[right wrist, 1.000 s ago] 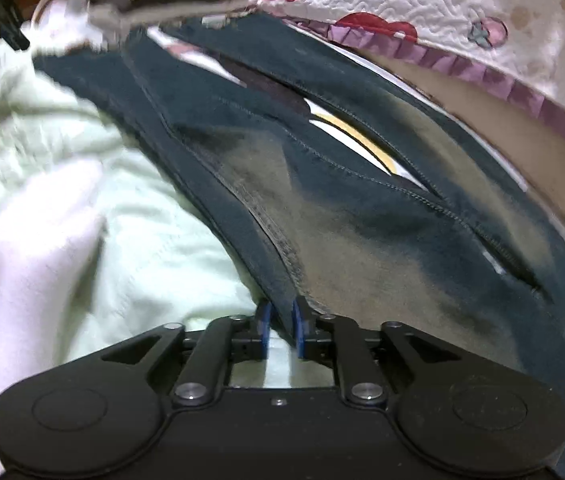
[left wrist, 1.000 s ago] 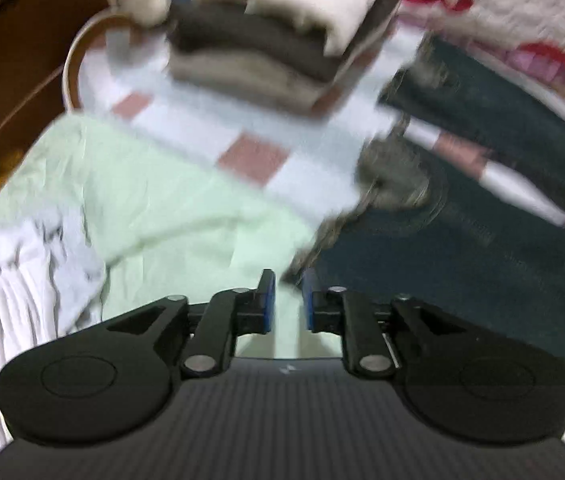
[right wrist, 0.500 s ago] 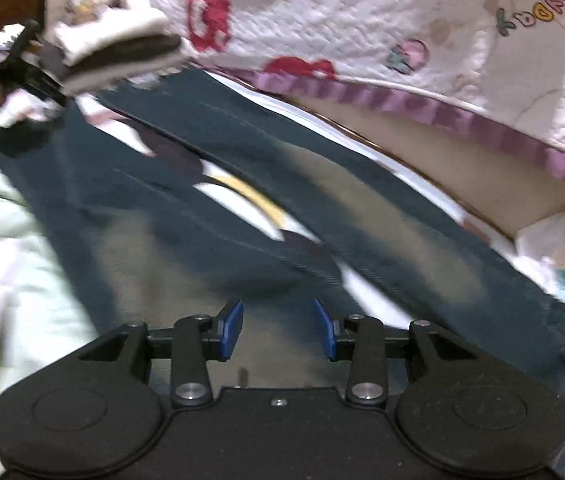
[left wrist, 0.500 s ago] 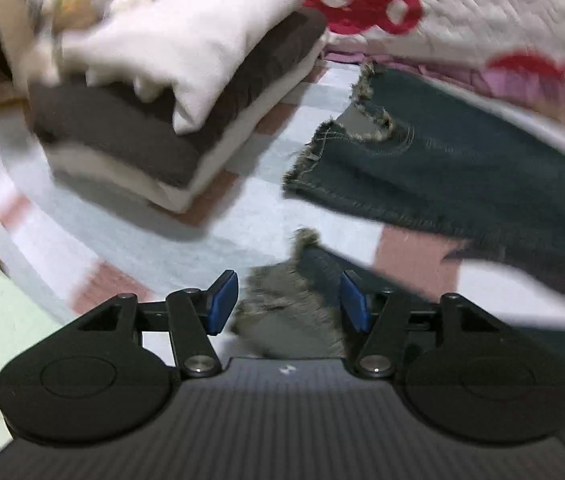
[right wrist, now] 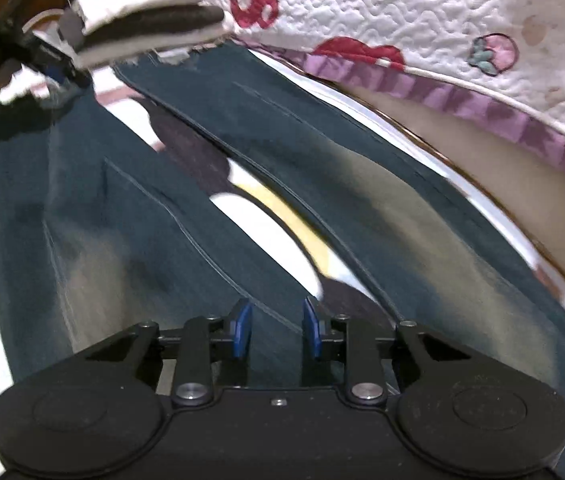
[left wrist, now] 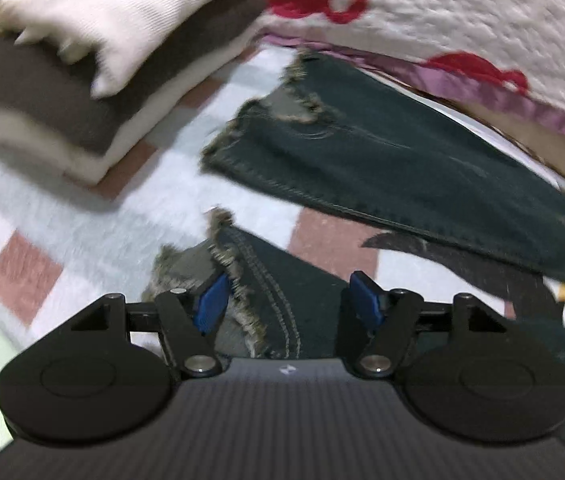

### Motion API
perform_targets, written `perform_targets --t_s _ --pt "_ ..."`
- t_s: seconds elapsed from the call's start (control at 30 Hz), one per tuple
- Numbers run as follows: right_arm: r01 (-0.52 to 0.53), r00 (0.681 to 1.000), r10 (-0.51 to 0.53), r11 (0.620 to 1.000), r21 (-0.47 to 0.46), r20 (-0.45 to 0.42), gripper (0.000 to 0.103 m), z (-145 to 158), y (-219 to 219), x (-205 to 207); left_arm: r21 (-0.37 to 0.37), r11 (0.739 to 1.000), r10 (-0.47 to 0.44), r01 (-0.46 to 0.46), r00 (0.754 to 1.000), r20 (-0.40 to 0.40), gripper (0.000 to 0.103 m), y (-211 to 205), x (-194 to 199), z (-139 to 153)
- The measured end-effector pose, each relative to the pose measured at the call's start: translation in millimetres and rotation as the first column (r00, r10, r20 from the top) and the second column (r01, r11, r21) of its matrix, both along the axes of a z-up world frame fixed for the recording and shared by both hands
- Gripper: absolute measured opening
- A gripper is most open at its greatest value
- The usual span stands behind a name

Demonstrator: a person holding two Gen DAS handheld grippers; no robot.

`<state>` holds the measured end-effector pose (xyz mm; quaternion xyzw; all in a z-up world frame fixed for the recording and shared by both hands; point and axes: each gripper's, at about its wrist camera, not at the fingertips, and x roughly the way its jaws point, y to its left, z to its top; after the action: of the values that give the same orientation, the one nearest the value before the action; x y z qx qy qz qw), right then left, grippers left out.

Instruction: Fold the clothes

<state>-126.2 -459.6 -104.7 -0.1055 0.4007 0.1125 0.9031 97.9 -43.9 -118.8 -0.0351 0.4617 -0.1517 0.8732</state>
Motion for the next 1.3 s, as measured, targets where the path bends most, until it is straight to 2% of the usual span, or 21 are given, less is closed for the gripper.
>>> perform_targets --t_s 0.13,0.33,0.53,0.57,0.6,0.63,0.7,0.77,0.8,0.87,0.9,1.03,1.2,1.3 --pt "-0.004 1.0 0.005 0.995 0.095 -0.015 0.031 -7.3 16.0 17.3 0.018 1.0 0.012 -0.011 0.998 -0.054 0.066 -1.8 1.7 -0.7" --pt "-0.035 0.999 0.037 0.996 0.085 -0.017 0.036 -23.0 50.2 25.9 0.06 0.998 0.016 -0.012 0.998 -0.066 0.069 -21.5 15.3 -4.3" --pt "-0.062 0.998 0.064 0.995 0.083 -0.011 0.036 -21.0 52.4 14.9 0.037 0.99 0.139 -0.138 0.99 -0.03 0.069 -12.2 27.7 -19.5" --pt "-0.064 0.998 0.065 0.994 0.086 -0.011 0.036 -20.8 51.9 13.2 0.033 0.991 0.131 -0.131 0.991 -0.026 0.062 -11.8 25.9 -19.3" --pt "-0.065 0.998 0.066 0.994 0.087 -0.01 0.036 -20.6 51.4 11.9 0.044 0.992 0.122 -0.122 0.992 -0.017 0.023 -12.7 22.5 -18.1" --pt "-0.063 0.998 0.064 0.994 0.088 -0.009 0.036 -20.8 51.3 11.3 0.069 0.991 0.112 -0.111 0.994 -0.006 0.001 -14.8 17.6 -16.0" --pt "-0.061 0.998 0.062 0.994 0.089 -0.01 0.037 -20.6 51.9 12.4 0.136 0.986 0.091 -0.094 0.995 0.032 0.0 -19.3 5.3 -9.9" --pt "-0.061 0.998 0.063 0.994 0.089 -0.018 0.037 -19.4 52.5 15.1 0.239 0.969 0.032 -0.067 0.988 0.15 0.0 -20.8 -21.5 8.2" --pt "-0.064 0.998 0.066 0.995 0.082 -0.02 0.038 -18.6 52.8 16.1 0.254 0.965 0.017 -0.068 0.98 0.198 0.0 -17.0 -36.3 18.9" --pt "-0.075 0.997 0.076 0.995 0.067 -0.015 0.039 -15.0 53.9 19.6 0.205 0.973 0.05 -0.103 0.967 0.248 0.0 -0.5 -64.8 38.4" --pt "-0.084 0.996 0.085 0.994 0.069 -0.013 0.039 -13.0 54.5 22.1 0.166 0.978 0.086 -0.129 0.966 0.245 0.0 9.1 -76.8 43.8" --pt "-0.161 0.987 0.16 0.975 0.156 0.014 0.039 -1.1 60.4 37.6 0.093 0.98 0.158 -0.175 0.973 0.169 0.0 31.0 -94.7 31.3" --pt "-0.259 0.965 0.256 0.929 0.266 0.048 0.035 6.8 78.0 59.4 0.022 0.973 0.226 -0.228 0.972 0.059 0.0 55.3 -111.7 9.6" --pt "-0.319 0.948 0.318 0.937 0.145 0.027 0.035 -1.0 104.7 70.8 -0.011 0.968 0.252 -0.252 0.968 -0.001 0.0 67.5 -118.9 -0.7"
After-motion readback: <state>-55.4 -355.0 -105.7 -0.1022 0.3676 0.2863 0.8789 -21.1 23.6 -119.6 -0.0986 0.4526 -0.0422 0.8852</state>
